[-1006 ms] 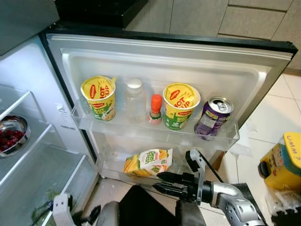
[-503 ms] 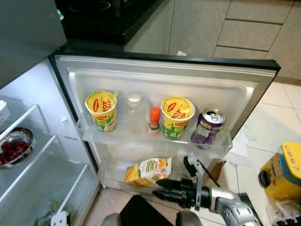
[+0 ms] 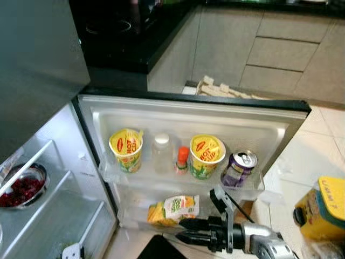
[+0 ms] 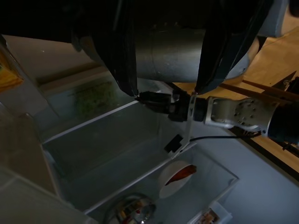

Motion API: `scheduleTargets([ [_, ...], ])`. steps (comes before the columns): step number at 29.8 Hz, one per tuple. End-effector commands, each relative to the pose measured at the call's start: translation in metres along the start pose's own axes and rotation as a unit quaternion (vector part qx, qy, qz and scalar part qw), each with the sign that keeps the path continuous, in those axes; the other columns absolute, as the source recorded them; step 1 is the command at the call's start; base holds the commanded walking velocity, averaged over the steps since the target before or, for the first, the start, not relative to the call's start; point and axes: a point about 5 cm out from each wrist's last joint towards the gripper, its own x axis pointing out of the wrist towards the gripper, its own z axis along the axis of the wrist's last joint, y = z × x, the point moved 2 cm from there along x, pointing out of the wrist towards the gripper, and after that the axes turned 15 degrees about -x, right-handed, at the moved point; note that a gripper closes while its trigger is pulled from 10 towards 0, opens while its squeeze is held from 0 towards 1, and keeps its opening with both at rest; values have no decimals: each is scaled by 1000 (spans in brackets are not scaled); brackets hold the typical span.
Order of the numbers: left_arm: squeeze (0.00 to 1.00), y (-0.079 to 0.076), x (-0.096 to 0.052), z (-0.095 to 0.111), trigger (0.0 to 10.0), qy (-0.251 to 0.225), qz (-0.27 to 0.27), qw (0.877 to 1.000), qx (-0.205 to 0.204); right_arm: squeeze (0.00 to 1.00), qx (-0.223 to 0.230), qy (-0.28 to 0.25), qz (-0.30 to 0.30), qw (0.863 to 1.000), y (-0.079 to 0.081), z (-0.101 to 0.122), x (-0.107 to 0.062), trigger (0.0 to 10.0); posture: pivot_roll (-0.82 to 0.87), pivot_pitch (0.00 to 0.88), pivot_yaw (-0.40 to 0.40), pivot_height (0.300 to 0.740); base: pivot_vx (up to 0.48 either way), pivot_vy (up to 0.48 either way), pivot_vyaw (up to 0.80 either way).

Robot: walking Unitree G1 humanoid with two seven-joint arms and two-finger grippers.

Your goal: Restocking fridge

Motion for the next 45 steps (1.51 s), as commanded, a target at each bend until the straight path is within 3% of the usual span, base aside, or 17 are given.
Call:
scheduleTargets([
  [1,0,0,0,-7,10000,11,5,1000,-6,0,10,4,8,1000,3,-3,0,10000,-92,22,-19,686,0,0,0],
  [7,0,-1,0,-9,10000,13,6,1000,-7,0,9,-2,37,999,7,1,3,10000,-91,18,-21,686,0,0,0],
  [23,0,-7,4,-8,10000,12,-3,1000,-2,0,-5,-11,76,997,13,11,7,10000,-87,7,-25,740,0,0,0],
  [34,0,-7,4,-12,10000,23,6,1000,-1,0,-13,-11,89,996,15,15,9,10000,-87,4,-24,740,0,0,0],
  [39,0,-6,4,-13,10000,26,11,1000,2,0,-14,46,39,998,4,-5,7,10000,-82,4,-28,740,0,0,0],
  [45,0,-5,3,-17,10000,37,9,999,3,0,21,106,16,994,3,-35,-9,10000,-80,0,-31,740,0,0,0],
])
